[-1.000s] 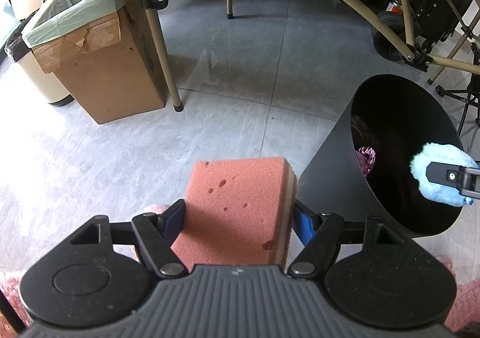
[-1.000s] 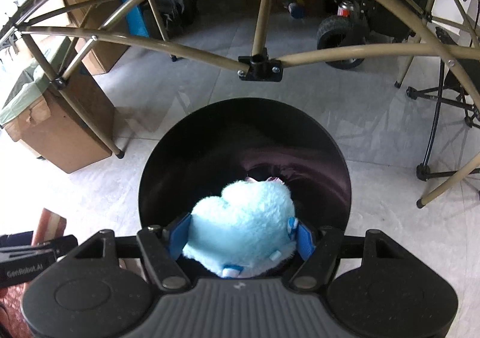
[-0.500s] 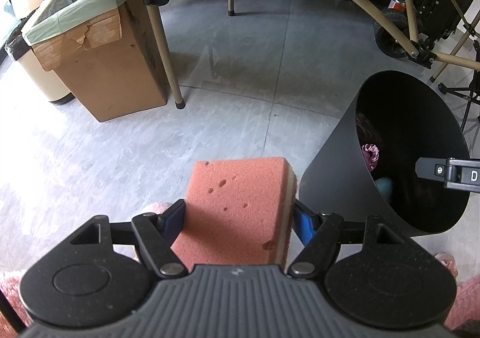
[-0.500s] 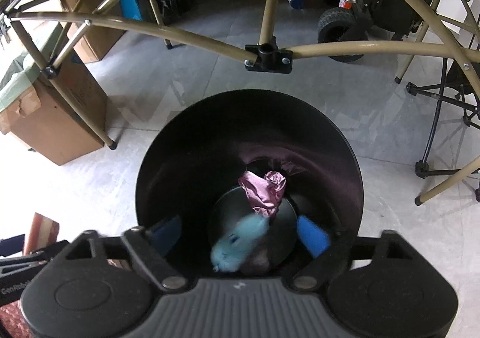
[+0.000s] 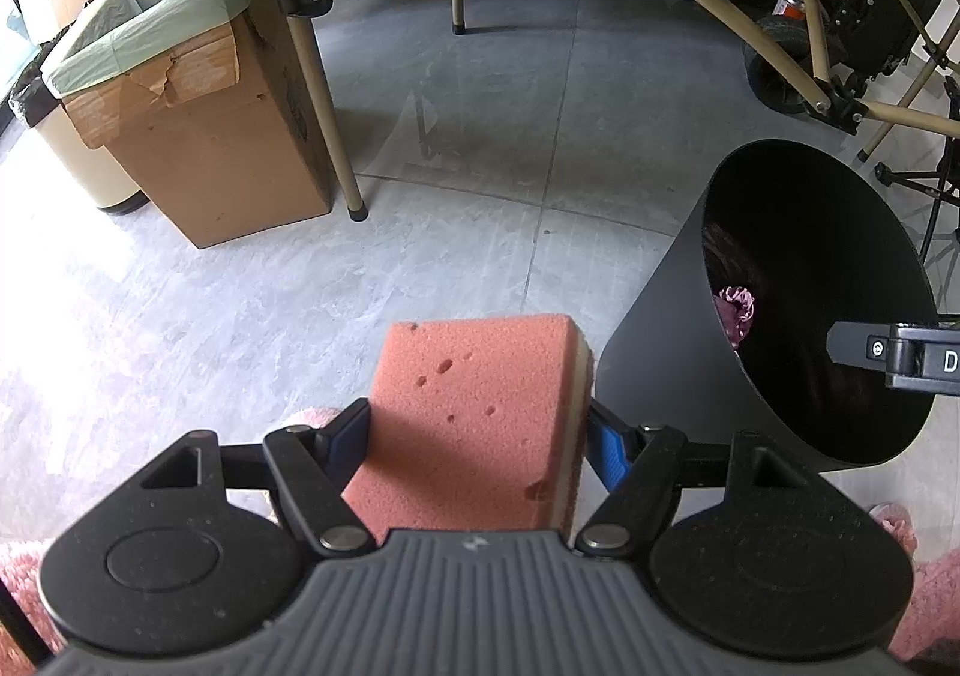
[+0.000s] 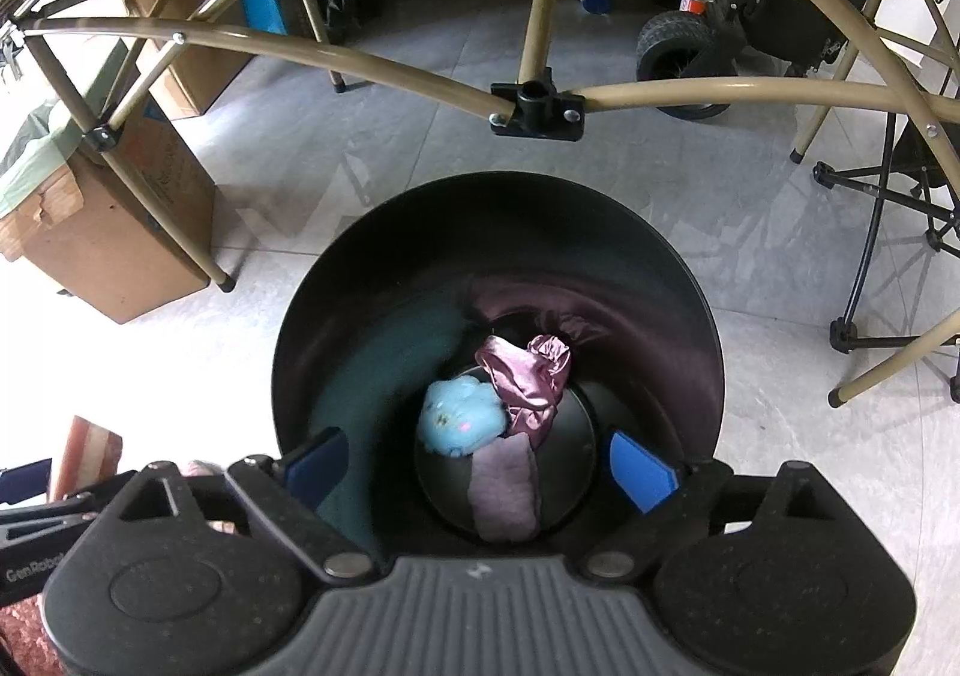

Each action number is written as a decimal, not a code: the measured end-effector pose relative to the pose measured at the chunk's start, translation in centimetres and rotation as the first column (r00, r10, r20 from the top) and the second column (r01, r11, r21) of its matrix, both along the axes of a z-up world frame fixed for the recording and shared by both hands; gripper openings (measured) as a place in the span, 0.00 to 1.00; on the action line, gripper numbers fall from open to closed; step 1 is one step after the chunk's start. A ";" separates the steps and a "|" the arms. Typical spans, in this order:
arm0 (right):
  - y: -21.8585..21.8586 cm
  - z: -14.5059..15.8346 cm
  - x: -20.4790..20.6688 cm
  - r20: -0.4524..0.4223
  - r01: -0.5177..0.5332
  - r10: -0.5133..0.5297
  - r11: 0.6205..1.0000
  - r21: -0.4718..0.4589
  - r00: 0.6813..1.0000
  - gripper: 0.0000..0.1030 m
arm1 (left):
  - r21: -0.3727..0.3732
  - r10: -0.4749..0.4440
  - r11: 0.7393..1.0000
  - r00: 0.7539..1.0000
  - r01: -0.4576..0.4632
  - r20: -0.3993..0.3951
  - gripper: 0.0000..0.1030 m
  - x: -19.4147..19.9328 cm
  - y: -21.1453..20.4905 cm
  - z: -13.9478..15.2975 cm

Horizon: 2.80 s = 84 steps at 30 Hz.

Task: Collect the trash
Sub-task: 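Open the right tool over the bin to drop the blue plush, then move the left tool with the pink sponge over the bin opening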

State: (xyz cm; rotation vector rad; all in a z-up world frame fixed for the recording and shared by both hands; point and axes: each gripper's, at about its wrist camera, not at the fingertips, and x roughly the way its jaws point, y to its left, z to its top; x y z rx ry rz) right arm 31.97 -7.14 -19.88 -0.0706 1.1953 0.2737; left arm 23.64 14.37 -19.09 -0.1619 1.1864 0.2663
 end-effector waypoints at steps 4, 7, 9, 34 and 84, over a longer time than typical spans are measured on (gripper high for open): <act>-0.2 0.2 -0.1 0.001 -0.002 0.002 1.000 0.010 1.000 0.92 | 0.001 -0.008 1.000 1.000 0.008 0.008 0.71 0.1 -0.4 0.3; -0.3 0.5 -0.2 0.007 0.001 -0.002 1.000 0.015 1.000 0.92 | 0.000 -0.010 1.000 1.000 0.010 0.013 0.71 0.2 -0.7 0.6; -0.6 0.6 -0.2 0.012 0.007 -0.007 1.000 0.020 1.000 0.92 | 0.000 -0.015 1.000 1.000 0.015 0.021 0.71 0.3 -1.0 0.9; -6.9 3.7 -1.8 0.067 0.107 -0.113 0.990 0.095 0.991 0.92 | 0.013 -0.132 0.991 0.989 0.131 0.071 0.71 1.8 -7.2 3.3; -21.4 1.7 -4.4 0.026 0.404 -0.409 0.908 0.108 0.912 0.93 | 0.001 -0.111 0.994 0.994 0.111 -0.002 0.71 10.5 -18.7 1.1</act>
